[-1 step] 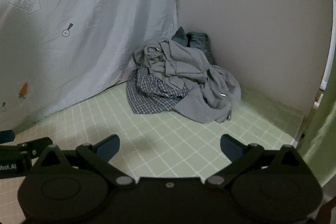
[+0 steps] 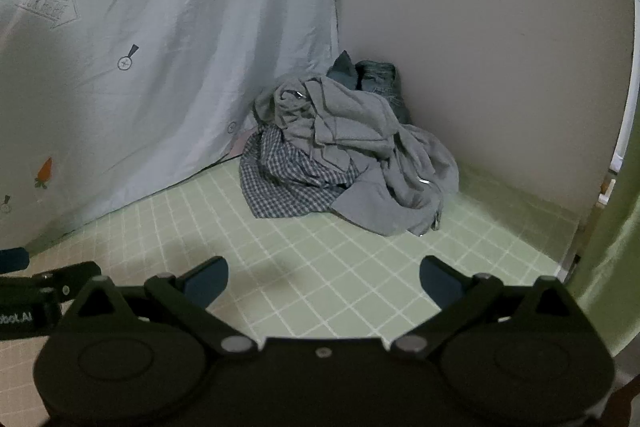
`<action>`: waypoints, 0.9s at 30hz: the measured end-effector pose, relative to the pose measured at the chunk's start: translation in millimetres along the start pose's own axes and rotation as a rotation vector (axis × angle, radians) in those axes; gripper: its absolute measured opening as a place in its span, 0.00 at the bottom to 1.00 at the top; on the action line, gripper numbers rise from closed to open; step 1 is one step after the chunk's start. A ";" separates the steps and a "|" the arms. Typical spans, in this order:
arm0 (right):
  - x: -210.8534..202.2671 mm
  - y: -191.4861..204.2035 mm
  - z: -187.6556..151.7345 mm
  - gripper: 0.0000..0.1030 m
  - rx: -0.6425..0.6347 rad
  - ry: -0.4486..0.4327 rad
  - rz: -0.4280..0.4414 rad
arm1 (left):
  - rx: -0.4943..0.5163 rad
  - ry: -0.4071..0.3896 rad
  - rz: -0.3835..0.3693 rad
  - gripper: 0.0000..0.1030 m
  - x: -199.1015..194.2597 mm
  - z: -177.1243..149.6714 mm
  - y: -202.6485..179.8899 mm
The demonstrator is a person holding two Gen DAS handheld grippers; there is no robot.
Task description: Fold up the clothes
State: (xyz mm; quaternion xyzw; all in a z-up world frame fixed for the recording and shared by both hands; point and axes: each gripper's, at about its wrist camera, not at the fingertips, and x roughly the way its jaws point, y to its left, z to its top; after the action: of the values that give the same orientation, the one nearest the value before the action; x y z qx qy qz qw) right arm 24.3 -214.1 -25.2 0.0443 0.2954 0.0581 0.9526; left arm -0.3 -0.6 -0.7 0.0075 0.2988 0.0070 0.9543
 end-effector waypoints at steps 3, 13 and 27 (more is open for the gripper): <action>2.4 -2.9 -0.6 1.00 0.007 -0.001 -0.003 | -0.002 0.005 0.002 1.00 1.8 -3.4 -4.1; 7.6 -4.0 -5.1 1.00 0.008 -0.015 -0.009 | -0.013 -0.008 0.001 1.00 13.4 -19.5 -1.8; 12.1 -6.8 -7.5 1.00 0.016 -0.002 -0.004 | -0.030 0.013 0.009 1.00 14.5 -19.9 2.7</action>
State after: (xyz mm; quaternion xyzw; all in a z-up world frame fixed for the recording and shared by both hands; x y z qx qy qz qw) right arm 30.6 -218.8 -38.9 0.0512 0.2950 0.0539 0.9526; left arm 0.2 2.5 -25.2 -0.0056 0.3048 0.0159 0.9523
